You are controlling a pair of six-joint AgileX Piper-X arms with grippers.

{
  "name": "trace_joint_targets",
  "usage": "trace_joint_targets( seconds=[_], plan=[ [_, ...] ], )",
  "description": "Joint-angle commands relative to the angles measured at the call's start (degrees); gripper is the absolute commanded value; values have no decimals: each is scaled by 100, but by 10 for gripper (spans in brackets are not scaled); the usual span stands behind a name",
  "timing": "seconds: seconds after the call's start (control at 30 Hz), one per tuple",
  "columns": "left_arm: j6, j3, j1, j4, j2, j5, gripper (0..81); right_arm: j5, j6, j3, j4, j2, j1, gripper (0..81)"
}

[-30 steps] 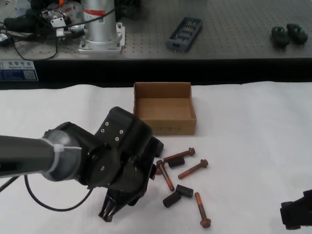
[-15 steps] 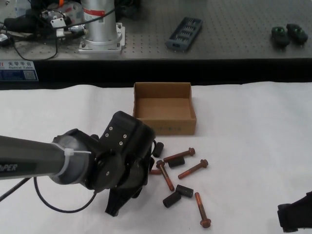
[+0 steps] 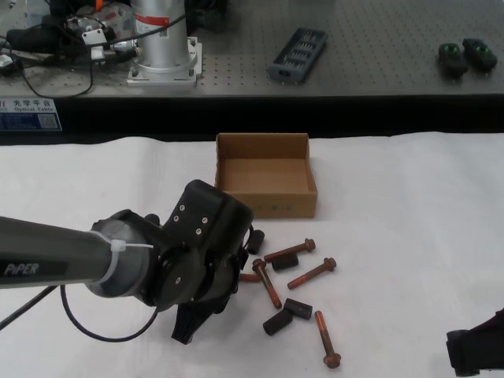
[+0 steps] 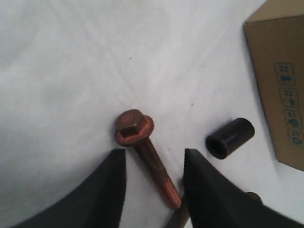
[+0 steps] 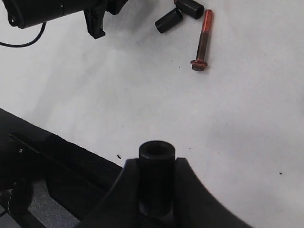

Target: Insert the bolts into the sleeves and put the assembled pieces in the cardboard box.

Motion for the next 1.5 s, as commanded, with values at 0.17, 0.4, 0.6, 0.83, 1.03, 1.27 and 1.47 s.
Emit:
trace_joint_targets(
  seconds=[0.17,0.4,0.6,0.83,1.03,1.27,1.47],
  plan=[
    [-67,-71,45,19,180,-247,293,-230,-96,-2,0,-52,-27,27],
    [-67,-304,151,18,400,-270,293,-334,-96,-2,0,-52,-27,27],
    [-82,-582,161,84,603,-205,281,-413,-96,-2,0,-52,-27,27],
    [-220,-584,161,615,610,-161,206,-432,-96,-2,0,-52,-27,27],
    [-254,-584,201,899,688,8,200,-568,-96,-2,0,-52,-27,27],
    [-459,-642,273,944,824,423,120,-624,-96,-2,-11,-52,-27,27],
    [-459,-642,293,944,824,595,1,-647,-96,-59,-146,-52,-27,27]
  ],
)
